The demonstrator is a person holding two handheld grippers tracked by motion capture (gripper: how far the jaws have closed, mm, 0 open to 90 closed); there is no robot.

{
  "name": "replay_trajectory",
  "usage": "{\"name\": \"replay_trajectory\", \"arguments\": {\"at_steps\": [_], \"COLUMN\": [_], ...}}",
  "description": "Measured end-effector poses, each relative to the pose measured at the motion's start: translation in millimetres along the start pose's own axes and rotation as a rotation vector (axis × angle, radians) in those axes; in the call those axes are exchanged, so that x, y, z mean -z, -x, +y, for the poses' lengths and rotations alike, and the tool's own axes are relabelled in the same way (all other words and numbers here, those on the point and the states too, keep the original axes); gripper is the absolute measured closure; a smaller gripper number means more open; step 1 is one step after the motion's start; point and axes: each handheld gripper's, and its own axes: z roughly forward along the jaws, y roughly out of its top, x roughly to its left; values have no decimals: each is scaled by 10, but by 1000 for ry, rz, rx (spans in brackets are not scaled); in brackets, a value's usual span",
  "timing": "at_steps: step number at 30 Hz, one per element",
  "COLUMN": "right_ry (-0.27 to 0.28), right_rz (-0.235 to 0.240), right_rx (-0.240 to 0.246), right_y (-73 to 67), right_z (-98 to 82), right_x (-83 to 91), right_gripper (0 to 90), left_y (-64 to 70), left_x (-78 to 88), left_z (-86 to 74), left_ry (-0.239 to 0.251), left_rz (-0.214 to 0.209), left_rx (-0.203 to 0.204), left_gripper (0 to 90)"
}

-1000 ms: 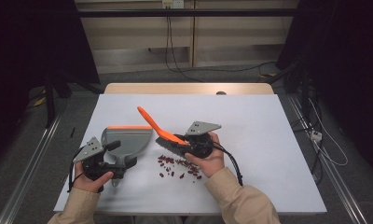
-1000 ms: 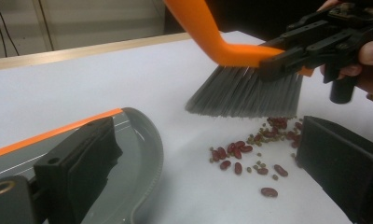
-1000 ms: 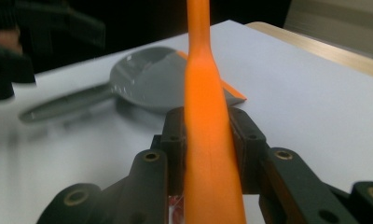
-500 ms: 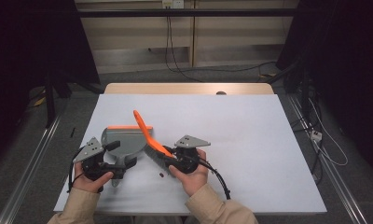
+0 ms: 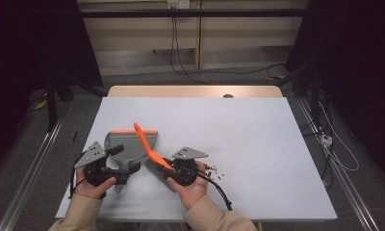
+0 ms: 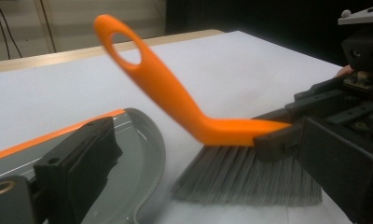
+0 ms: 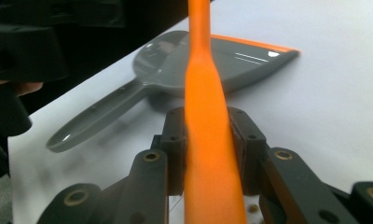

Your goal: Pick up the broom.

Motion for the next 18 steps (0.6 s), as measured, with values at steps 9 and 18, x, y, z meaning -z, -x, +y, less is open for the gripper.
{"name": "replay_trajectory", "arguments": {"at_steps": [9, 18], "right_ry": [0, -2], "right_rz": [-60, -92], "right_rx": [-18, -35], "right_y": [152, 271], "right_z": [-16, -20], "right_x": [102, 217], "right_gripper": [711, 710], "left_y": [14, 19], "left_x": [-13, -20], "left_z": [2, -2], "left_ry": [-3, -4], "left_rz": [-3, -5], "left_rx": [-6, -3], "left_gripper": [52, 53]}}
